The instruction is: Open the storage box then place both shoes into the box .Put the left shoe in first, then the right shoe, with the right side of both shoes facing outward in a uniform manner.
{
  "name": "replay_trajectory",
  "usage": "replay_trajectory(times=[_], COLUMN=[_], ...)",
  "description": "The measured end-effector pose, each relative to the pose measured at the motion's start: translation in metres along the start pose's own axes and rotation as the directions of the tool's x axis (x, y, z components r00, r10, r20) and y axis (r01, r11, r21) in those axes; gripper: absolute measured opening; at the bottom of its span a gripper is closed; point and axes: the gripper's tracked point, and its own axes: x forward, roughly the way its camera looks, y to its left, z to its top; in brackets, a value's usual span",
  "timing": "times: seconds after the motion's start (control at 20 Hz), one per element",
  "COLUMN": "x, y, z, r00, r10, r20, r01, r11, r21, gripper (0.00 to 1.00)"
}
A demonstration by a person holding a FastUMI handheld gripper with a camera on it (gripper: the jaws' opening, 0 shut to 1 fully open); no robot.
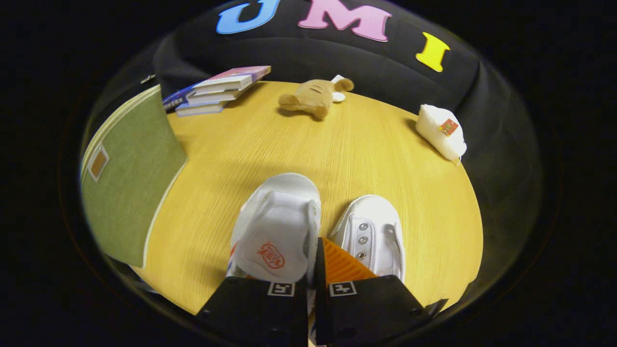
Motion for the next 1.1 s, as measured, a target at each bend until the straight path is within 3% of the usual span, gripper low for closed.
replay_trajectory(times=[0.15,0.35,0.6,0.9,1.1], x=[-0.011,-0.035,-0.085,-0.137,-0.150], y=[0.013,0.020,0.045,0.121,0.194], z=[0.005,0.024,0.086,0.148,0.160], r00=[0.998,0.997,0.991,0.979,0.958], r10=[0.063,0.068,0.098,0.184,0.283], r20=[0.005,0.023,0.089,0.092,0.048], r01=[-0.064,-0.071,-0.112,-0.201,-0.286], r11=[0.997,0.992,0.978,0.954,0.925], r21=[0.039,0.109,0.178,0.222,0.251], gripper=[0.07,0.07,0.07,0.07,0.07])
